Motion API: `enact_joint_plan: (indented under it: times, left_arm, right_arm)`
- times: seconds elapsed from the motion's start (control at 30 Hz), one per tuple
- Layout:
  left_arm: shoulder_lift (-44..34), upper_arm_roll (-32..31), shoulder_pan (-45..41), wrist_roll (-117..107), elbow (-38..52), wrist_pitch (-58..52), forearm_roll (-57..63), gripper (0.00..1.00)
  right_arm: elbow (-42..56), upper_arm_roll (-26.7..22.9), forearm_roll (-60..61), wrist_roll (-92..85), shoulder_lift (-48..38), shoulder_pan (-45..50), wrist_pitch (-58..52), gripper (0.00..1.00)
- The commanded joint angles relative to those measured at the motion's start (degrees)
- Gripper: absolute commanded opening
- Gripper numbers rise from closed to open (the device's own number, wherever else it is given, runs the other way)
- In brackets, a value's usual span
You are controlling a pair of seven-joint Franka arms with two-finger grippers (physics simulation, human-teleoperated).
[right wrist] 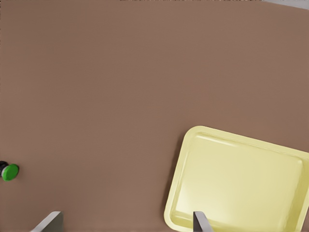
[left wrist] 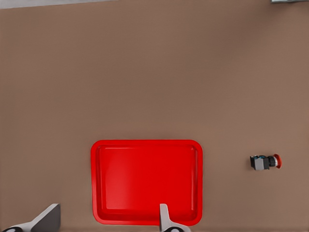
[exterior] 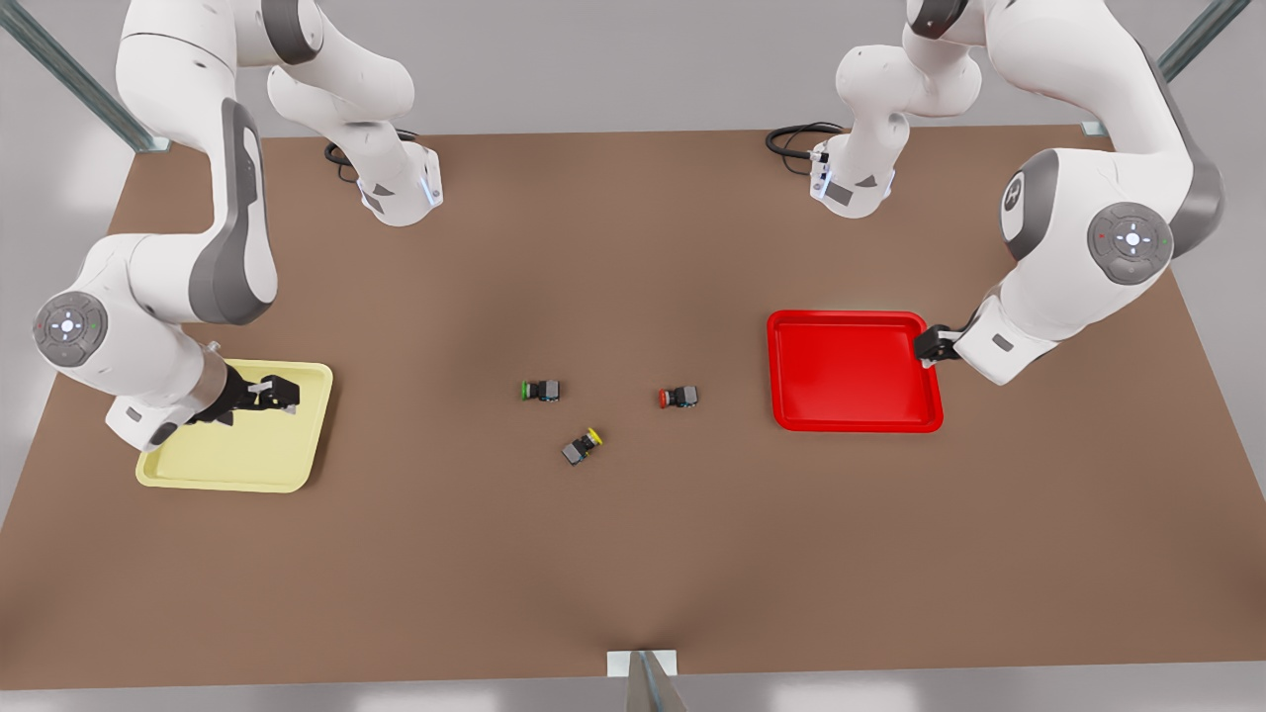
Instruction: Place the switches on the corresponding trays according to their colors
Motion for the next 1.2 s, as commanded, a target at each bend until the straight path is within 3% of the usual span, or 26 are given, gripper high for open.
enact_joint_plan:
  times: [0.0,0.13,0.2,0.27,0.33,0.47,0.67,0.73,0.93,1.17]
  left_arm:
    - [0.0,0.0,0.0,0.0,0.0,0.0,0.0,1.00]
    - [0.4,0.0,0.0,-0.2,0.0,0.0,0.0,1.00]
    - [0.8,0.0,0.0,-3.0,0.0,0.0,-0.1,1.00]
    - [2.8,-0.3,-1.5,-27.6,-0.6,0.0,-3.1,1.00]
    - [6.2,-0.4,-6.9,-55.8,-4.3,7.2,-5.0,1.00]
    - [5.6,-0.4,-11.7,-83.5,-16.5,23.0,-6.9,1.00]
    - [11.2,-0.4,-20.1,-108.3,-18.7,28.7,-8.7,1.00]
    - [12.5,-0.4,-22.5,-112.5,-19.8,31.5,-8.8,1.00]
    - [16.7,-0.4,-25.7,-115.9,-20.5,37.3,-9.7,1.00]
    - [21.5,-0.4,-28.7,-115.7,-20.4,42.4,-10.6,1.00]
  right_arm:
    - [0.0,0.0,0.0,0.0,0.0,0.0,0.0,1.00]
    - [0.0,0.6,0.1,7.4,-0.7,1.9,-0.9,1.00]
    - [-0.1,3.9,0.1,17.5,-0.8,3.2,-1.5,1.00]
    - [0.2,7.8,0.1,28.3,0.2,3.8,-0.8,1.00]
    - [0.2,8.0,-0.7,40.2,1.9,7.0,1.0,1.00]
    - [0.4,7.8,0.0,58.1,3.7,9.8,2.0,1.00]
    - [17.0,7.7,0.1,88.5,21.3,20.6,1.4,1.00]
    - [17.4,7.8,0.1,95.5,22.7,22.0,2.2,1.00]
    - [18.5,8.4,-0.8,96.7,27.1,24.3,8.2,1.00]
    - [12.8,8.3,-3.1,95.9,28.9,25.7,15.9,1.00]
